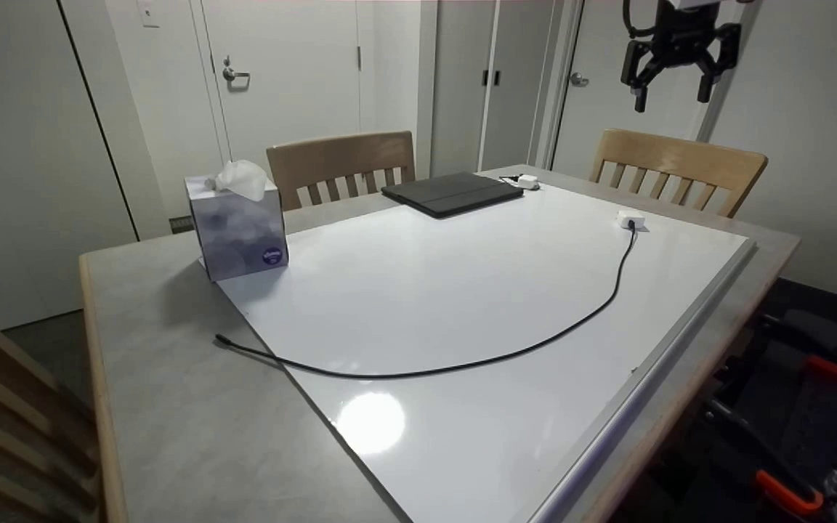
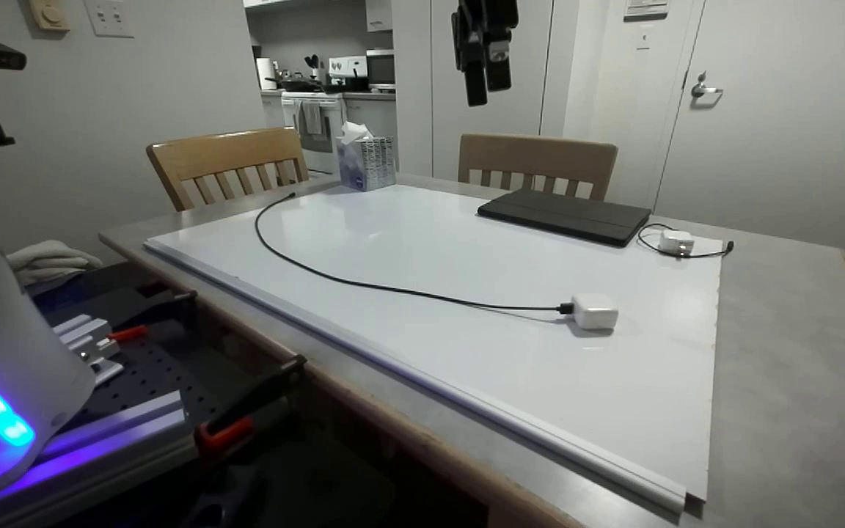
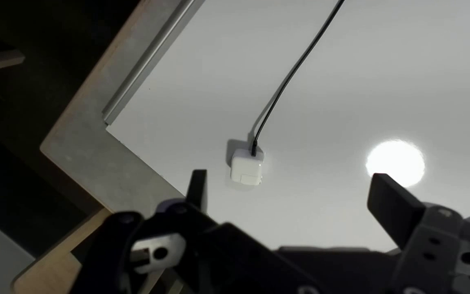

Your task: Form a loose circle using the cable

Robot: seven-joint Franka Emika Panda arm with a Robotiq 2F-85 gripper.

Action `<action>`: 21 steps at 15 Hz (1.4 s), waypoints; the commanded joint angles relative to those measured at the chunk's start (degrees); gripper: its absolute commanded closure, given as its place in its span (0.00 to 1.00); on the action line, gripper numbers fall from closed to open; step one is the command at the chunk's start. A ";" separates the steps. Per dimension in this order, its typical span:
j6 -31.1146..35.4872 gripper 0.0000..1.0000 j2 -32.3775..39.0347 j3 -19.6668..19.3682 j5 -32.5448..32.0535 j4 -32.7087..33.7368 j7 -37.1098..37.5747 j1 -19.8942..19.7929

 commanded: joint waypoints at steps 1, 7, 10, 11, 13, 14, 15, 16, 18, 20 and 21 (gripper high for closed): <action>1.44 0.00 0.93 0.32 -2.80 0.18 1.29 -0.57; 1.23 0.00 5.07 -0.37 -6.15 3.12 4.08 -0.77; 0.59 0.00 8.16 -1.01 -7.25 4.97 5.83 -0.47; 0.71 0.00 9.56 -1.37 -7.33 5.67 6.28 -0.29; -0.34 0.00 12.17 -2.08 -6.84 7.71 6.67 0.06; -0.72 0.00 13.73 -2.52 -6.81 9.02 7.38 0.18; -1.14 0.00 15.08 -3.11 -6.17 10.27 7.25 0.19; -1.40 0.00 16.63 -3.74 -5.59 11.60 7.09 0.17; -1.73 0.00 18.60 -5.31 -2.90 13.76 5.21 -0.36; -1.90 0.00 19.55 -7.22 0.80 15.24 4.01 -1.03; -1.67 0.00 19.80 -7.99 2.28 15.59 3.35 -1.24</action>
